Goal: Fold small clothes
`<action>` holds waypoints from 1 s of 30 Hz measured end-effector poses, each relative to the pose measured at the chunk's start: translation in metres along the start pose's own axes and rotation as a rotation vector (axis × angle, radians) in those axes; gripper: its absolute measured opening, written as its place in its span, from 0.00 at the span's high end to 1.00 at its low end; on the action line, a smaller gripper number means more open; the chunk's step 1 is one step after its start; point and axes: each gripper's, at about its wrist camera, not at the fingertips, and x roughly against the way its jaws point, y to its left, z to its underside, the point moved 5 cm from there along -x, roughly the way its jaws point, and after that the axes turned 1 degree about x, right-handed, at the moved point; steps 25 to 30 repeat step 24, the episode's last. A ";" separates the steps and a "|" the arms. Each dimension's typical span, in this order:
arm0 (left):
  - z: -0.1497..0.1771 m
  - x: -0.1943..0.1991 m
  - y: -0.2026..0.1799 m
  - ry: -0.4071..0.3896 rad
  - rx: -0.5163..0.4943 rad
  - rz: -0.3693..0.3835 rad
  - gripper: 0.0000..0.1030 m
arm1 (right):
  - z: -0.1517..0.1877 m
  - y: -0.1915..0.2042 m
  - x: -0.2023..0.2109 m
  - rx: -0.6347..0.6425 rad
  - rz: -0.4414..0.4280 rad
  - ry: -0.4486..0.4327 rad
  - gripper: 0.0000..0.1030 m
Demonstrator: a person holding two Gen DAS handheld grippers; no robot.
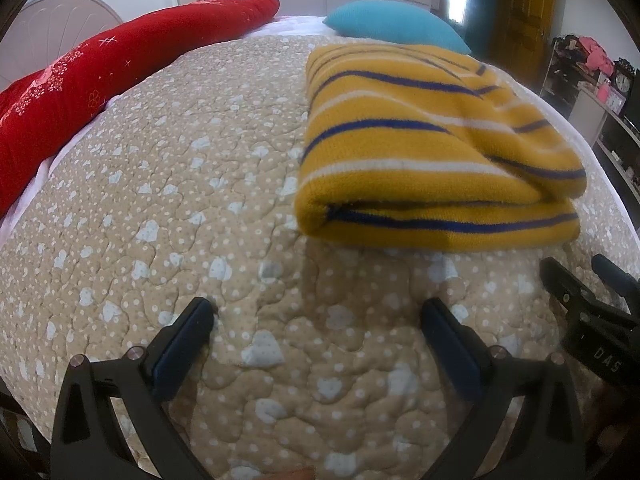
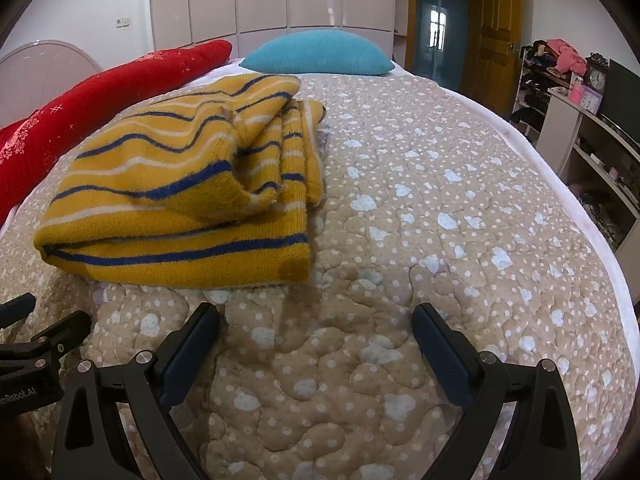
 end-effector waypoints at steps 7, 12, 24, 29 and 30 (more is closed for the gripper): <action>-0.001 0.001 0.001 -0.032 0.008 0.016 0.00 | 0.001 0.001 0.003 0.004 0.005 -0.013 0.04; -0.005 0.026 0.001 -0.077 -0.014 -0.015 0.00 | -0.002 -0.003 0.012 -0.011 -0.044 -0.009 0.04; -0.059 0.054 0.017 -0.124 0.000 0.023 0.00 | -0.054 0.012 0.047 0.011 -0.100 -0.094 0.04; -0.059 0.054 0.017 -0.124 0.000 0.023 0.00 | -0.054 0.012 0.047 0.011 -0.100 -0.094 0.04; -0.059 0.054 0.017 -0.124 0.000 0.023 0.00 | -0.054 0.012 0.047 0.011 -0.100 -0.094 0.04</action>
